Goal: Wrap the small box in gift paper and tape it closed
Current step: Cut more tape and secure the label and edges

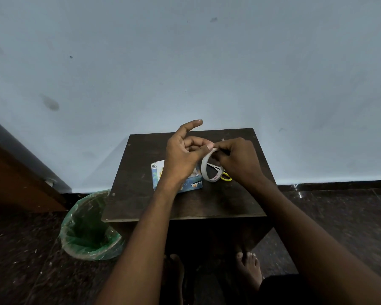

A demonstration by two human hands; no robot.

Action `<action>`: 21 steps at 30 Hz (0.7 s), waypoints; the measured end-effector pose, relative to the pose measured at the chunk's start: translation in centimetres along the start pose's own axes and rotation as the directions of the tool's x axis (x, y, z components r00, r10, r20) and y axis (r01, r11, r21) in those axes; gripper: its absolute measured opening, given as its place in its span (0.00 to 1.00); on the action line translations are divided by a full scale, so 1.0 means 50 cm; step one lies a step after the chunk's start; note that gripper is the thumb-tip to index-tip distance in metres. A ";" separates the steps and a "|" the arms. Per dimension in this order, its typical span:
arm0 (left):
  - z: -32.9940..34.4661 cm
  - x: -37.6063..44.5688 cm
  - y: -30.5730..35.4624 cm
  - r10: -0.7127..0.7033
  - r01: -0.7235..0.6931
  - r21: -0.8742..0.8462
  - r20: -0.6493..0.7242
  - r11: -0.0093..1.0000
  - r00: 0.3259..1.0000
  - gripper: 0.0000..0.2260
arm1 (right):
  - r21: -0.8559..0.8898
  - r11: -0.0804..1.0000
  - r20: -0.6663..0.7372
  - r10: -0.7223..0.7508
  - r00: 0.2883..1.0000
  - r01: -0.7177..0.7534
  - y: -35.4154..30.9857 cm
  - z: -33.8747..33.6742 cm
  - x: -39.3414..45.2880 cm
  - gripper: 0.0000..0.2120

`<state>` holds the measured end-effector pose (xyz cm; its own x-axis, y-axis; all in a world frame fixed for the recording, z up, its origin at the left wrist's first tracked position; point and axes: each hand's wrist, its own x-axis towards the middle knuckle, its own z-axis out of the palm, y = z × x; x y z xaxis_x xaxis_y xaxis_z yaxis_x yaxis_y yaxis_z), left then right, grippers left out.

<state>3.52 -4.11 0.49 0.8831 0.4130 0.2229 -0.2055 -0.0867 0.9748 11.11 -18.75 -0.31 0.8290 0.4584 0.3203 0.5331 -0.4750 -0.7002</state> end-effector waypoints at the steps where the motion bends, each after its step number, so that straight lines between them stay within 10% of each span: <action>1: 0.004 -0.001 -0.001 0.019 -0.019 0.002 -0.013 1.000 1.000 0.28 | 0.000 1.000 -0.004 0.003 1.000 -0.003 0.000 -0.001 0.001 0.11; 21: 0.021 0.000 0.021 -0.313 0.314 -0.010 -0.105 0.949 0.944 0.23 | -0.100 0.979 -0.199 -0.192 0.961 0.175 0.007 -0.002 0.001 0.13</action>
<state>3.74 -5.13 1.54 0.8535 0.5122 -0.0957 0.0778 0.0564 0.9954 11.35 -18.95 -0.48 0.7278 0.3826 0.5691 0.6842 -0.4604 -0.5656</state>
